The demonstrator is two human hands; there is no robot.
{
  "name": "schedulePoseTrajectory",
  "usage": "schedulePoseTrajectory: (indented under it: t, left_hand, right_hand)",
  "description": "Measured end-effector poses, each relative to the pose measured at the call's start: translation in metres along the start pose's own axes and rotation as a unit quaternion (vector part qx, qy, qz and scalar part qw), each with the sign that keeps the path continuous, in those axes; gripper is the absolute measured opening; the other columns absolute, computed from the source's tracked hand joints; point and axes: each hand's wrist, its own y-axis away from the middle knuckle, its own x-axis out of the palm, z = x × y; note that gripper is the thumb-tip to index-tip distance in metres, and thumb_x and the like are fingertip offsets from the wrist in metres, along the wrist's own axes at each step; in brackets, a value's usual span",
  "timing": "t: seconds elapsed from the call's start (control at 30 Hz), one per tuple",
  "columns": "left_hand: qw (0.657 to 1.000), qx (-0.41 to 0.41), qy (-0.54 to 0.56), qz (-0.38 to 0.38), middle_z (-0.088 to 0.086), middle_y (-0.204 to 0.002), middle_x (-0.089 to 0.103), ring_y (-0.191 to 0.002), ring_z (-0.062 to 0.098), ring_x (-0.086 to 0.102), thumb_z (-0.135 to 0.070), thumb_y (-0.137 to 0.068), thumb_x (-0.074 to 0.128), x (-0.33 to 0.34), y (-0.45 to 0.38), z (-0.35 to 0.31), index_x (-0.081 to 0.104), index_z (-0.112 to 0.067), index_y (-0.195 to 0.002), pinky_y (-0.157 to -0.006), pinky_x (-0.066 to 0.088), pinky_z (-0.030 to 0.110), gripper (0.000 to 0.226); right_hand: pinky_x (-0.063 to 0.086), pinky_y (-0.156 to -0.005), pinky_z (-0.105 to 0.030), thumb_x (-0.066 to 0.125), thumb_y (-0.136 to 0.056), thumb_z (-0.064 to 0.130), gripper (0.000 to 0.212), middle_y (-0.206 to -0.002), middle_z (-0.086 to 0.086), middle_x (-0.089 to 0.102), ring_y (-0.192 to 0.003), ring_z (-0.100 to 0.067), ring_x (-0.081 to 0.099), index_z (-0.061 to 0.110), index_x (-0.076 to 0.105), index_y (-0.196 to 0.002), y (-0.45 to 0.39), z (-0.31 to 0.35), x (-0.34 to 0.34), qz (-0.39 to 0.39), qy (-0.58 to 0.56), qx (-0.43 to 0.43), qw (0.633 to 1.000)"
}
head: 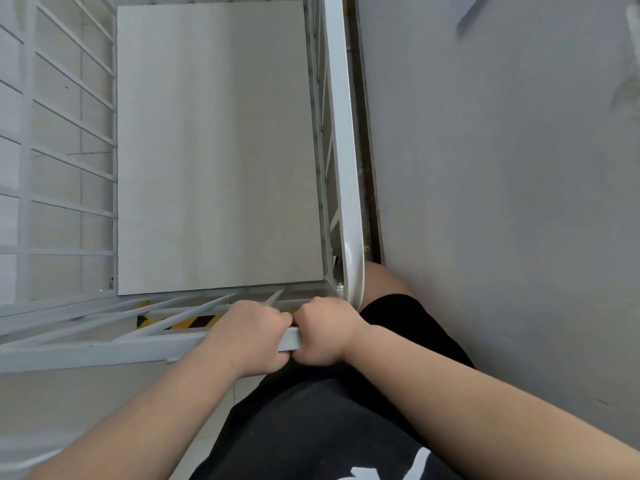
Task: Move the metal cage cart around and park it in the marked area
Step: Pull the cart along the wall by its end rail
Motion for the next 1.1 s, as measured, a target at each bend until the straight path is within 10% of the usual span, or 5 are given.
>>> schedulePoseTrajectory:
  t: [0.53, 0.77, 1.1]
  left_hand:
    - [1.0, -0.003, 0.018, -0.009, 0.005, -0.101, 0.069, -0.091, 0.03, 0.064, -0.036, -0.086, 0.045, -0.013, -0.011, -0.003, 0.059, -0.015, -0.103, -0.065, 0.033, 0.033, 0.03]
    - [1.0, 0.002, 0.013, 0.005, 0.002, -0.103, 0.068, -0.091, 0.027, 0.063, -0.039, -0.087, 0.043, -0.015, -0.01, -0.001, 0.056, -0.017, -0.104, -0.066, 0.033, 0.033, 0.031]
    - [0.997, 0.023, 0.07, 0.007, 0.003, -0.101, 0.067, -0.089, 0.023, 0.063, -0.036, -0.088, 0.045, -0.016, -0.008, 0.003, 0.056, -0.016, -0.104, -0.067, 0.037, 0.031, 0.028]
  right_hand:
    - [0.037, -0.064, -0.028, 0.053, -0.084, 0.03, 0.037, -0.056, 0.007, 0.033, -0.068, -0.024, 0.046, 0.023, 0.029, -0.056, -0.004, -0.017, -0.008, -0.001, 0.014, -0.028, 1.0]
    - [0.046, -0.073, -0.033, 0.055, -0.084, 0.031, 0.014, -0.087, -0.009, 0.068, -0.082, -0.032, 0.062, 0.017, 0.056, -0.08, -0.004, -0.016, -0.012, -0.003, 0.005, -0.027, 1.0]
    - [0.042, -0.068, -0.031, 0.053, -0.085, 0.032, 0.02, -0.091, -0.011, 0.07, -0.085, -0.033, 0.065, 0.013, 0.061, -0.087, -0.007, -0.013, -0.013, 0.043, 0.031, -0.029, 0.998]
